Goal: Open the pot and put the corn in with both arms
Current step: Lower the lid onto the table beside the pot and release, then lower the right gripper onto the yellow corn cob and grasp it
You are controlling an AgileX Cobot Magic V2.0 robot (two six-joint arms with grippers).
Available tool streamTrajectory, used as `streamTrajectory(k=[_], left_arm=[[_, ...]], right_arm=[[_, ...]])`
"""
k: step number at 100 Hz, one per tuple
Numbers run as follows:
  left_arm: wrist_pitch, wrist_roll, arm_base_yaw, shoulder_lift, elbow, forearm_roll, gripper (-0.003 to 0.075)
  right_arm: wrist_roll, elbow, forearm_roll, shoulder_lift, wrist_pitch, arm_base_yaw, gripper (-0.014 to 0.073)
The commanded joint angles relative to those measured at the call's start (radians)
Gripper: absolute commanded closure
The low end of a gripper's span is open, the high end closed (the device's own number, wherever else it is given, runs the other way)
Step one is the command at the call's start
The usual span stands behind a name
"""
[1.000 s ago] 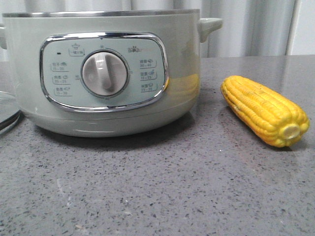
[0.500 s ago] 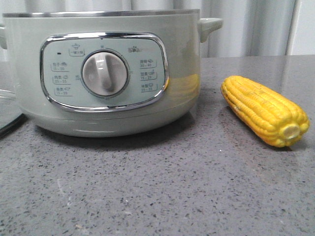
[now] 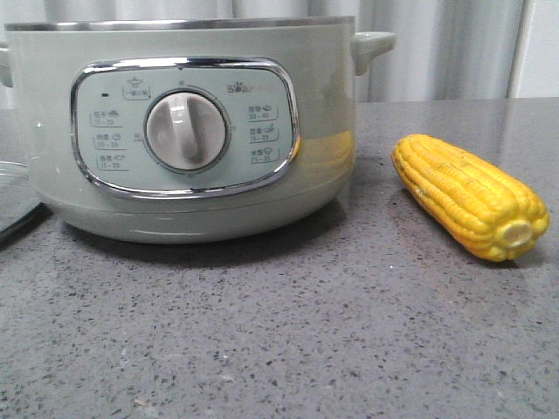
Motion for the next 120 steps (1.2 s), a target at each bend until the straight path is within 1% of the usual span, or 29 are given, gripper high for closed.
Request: streamTrajectory(k=[1, 11, 19, 30, 36, 42, 48, 56, 61, 72, 89, 96, 109, 120], left_arm=[[-0.087, -0.001, -0.007, -0.077, -0.03, 0.005, 0.0323], [-0.073, -0.001, -0.007, -0.169, -0.03, 0.005, 0.0323], [-0.03, -0.001, -0.007, -0.249, -0.03, 0.005, 0.0323], [0.031, -0.001, -0.007, -0.363, -0.03, 0.015, 0.0324], [0.04, -0.001, -0.007, -0.421, -0.03, 0.027, 0.0334], [0.04, -0.001, -0.007, -0.466, -0.03, 0.037, 0.0364], [0.053, -0.001, -0.007, -0.509, -0.037, 0.04, 0.0407], [0.141, -0.001, -0.007, -0.549, -0.07, 0.04, 0.0484], [0.199, -0.001, -0.007, -0.566, -0.097, 0.042, 0.0533], [0.273, -0.001, -0.007, -0.583, -0.148, 0.043, 0.0636], [0.272, -0.001, -0.007, -0.585, -0.172, 0.043, 0.0742], [0.276, -0.001, -0.007, -0.585, -0.172, 0.043, 0.0741], [0.278, -0.001, -0.007, -0.585, -0.172, 0.043, 0.0741], [0.278, -0.001, -0.007, -0.585, -0.172, 0.043, 0.0741]], right_arm=[[-0.002, -0.027, 0.003, 0.015, -0.071, 0.02, 0.0667], [-0.002, -0.04, 0.003, 0.026, -0.064, 0.071, 0.0667], [-0.002, -0.07, 0.005, 0.053, -0.038, 0.111, 0.0667], [-0.002, -0.15, 0.005, 0.11, 0.052, 0.171, 0.0663], [-0.002, -0.206, 0.007, 0.159, 0.11, 0.203, 0.0633], [-0.002, -0.259, 0.018, 0.206, 0.159, 0.24, 0.059], [-0.002, -0.317, 0.024, 0.265, 0.206, 0.272, 0.0528], [-0.002, -0.382, 0.031, 0.337, 0.251, 0.319, 0.0448], [-0.002, -0.421, 0.036, 0.386, 0.277, 0.344, 0.0413], [-0.002, -0.502, 0.036, 0.488, 0.319, 0.392, 0.0356], [-0.002, -0.616, 0.061, 0.646, 0.385, 0.424, 0.0278], [-0.002, -0.655, 0.084, 0.702, 0.413, 0.424, 0.0258], [-0.002, -0.714, 0.14, 0.795, 0.471, 0.424, 0.0258], [-0.002, -0.745, 0.154, 0.863, 0.487, 0.424, 0.0258]])
